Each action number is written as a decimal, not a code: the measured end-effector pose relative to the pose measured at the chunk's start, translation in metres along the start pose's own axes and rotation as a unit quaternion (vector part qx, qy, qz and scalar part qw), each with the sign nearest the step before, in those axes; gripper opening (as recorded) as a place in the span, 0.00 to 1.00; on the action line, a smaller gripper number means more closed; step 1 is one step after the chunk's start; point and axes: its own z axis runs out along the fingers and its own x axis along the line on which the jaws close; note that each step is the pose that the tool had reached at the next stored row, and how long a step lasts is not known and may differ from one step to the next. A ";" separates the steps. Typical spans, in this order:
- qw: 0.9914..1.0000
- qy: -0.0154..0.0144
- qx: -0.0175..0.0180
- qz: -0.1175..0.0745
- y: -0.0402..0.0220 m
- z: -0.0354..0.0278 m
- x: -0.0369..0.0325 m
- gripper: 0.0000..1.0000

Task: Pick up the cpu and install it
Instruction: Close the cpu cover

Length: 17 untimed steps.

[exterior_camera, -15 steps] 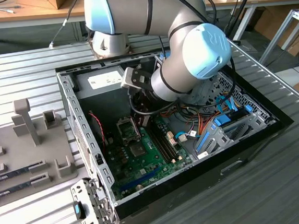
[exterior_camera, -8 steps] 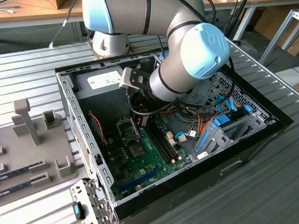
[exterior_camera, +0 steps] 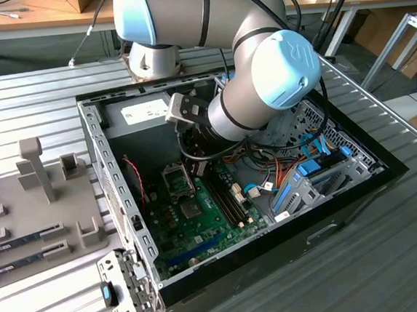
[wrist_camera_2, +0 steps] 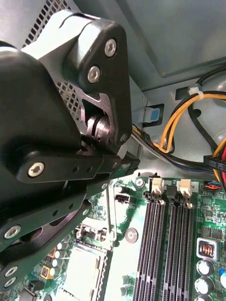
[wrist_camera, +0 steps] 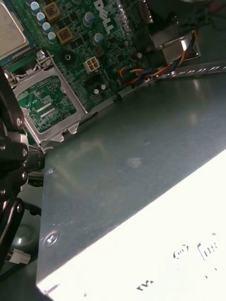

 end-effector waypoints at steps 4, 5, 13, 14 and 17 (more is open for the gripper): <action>1.000 0.000 0.000 0.000 0.0005 -0.0031 -0.0002 0.11; 1.000 0.000 0.000 0.000 0.0006 -0.0034 -0.0001 0.11; 1.000 0.000 0.000 0.000 0.0006 -0.0075 0.0013 0.11; 1.000 0.000 0.000 0.000 0.0006 -0.0080 0.0015 0.11; 1.000 0.000 0.000 0.000 0.0008 -0.0099 0.0022 0.11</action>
